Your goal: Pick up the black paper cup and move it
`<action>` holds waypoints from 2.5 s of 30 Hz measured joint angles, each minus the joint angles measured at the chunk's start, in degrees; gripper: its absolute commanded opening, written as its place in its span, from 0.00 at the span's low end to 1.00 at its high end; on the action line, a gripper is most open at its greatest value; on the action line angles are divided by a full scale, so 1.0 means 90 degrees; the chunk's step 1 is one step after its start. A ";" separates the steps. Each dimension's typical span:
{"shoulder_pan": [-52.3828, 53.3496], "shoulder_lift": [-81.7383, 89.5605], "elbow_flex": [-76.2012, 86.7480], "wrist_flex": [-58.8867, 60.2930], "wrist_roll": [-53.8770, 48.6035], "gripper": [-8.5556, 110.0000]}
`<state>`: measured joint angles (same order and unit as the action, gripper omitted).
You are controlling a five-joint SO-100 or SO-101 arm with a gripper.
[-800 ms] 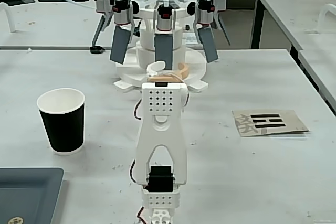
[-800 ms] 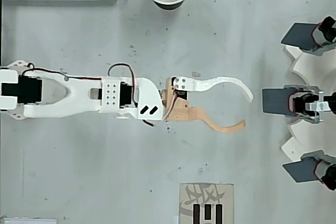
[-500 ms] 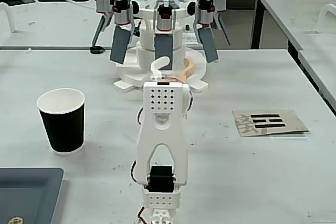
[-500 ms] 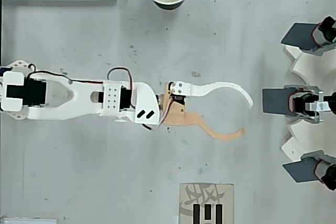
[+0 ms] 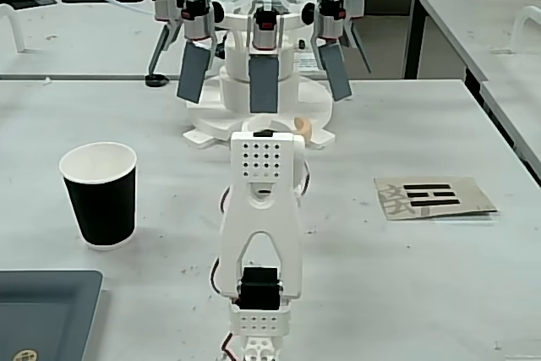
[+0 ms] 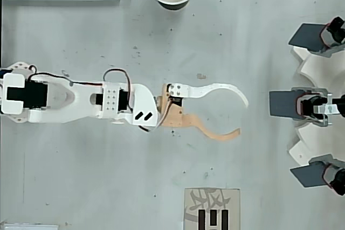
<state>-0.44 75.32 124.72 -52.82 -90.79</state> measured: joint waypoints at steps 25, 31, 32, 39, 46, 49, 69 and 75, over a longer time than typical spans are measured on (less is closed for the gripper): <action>0.0000 0.2139 0.2568 -0.0762 0.0000 0.18; 0.0000 0.2588 0.3174 -0.1123 0.0000 0.21; 0.0000 0.2695 0.3320 -0.1143 0.0000 0.22; 0.0000 0.3437 0.4492 -0.1309 0.0000 0.27; 0.0000 0.3809 0.4844 -0.1533 0.0000 0.33; 0.0000 0.4053 0.5146 -0.1582 0.0000 0.36; -0.0947 0.5010 0.5918 -0.1680 0.0117 0.46; -0.1406 0.5010 0.5928 -0.1738 0.0117 0.46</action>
<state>-13.10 120.41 178.07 -68.47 -89.74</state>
